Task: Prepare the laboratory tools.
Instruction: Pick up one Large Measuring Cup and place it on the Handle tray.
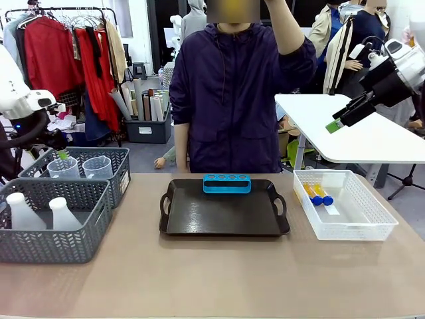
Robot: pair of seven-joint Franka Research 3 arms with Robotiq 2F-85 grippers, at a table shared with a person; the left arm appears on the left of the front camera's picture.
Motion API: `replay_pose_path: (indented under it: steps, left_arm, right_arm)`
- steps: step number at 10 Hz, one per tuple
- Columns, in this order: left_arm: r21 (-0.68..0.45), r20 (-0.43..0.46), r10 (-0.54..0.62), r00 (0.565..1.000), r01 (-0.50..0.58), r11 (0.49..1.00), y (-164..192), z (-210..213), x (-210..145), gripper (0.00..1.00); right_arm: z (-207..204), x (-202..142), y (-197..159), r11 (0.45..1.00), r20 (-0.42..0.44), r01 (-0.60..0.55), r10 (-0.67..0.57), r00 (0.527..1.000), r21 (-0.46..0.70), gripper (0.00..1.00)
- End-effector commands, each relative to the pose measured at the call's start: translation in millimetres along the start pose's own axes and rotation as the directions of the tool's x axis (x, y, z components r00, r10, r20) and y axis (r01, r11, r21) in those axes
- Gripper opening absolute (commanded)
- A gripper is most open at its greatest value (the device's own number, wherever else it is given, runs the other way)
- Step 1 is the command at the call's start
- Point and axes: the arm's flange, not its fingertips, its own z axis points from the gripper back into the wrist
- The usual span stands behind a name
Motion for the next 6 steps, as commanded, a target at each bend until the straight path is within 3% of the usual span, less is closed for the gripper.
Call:
replay_pose_path:
  steps: [1,6]
  left_arm:
    - [-0.038,-0.042,0.03,0.999,-0.032,0.999,5.8,-6.5,17.3,1.0]
    - [-0.018,-0.093,0.07,0.993,-0.072,0.997,5.5,-46.9,6.8,1.0]
  right_arm:
    - [0.5,0.9,0.0,1.0,0.012,-0.002,0.002,1.0,0.007,1.0]
    - [0.5,0.9,0.0,1.0,0.012,-0.002,0.002,1.0,0.007,1.0]
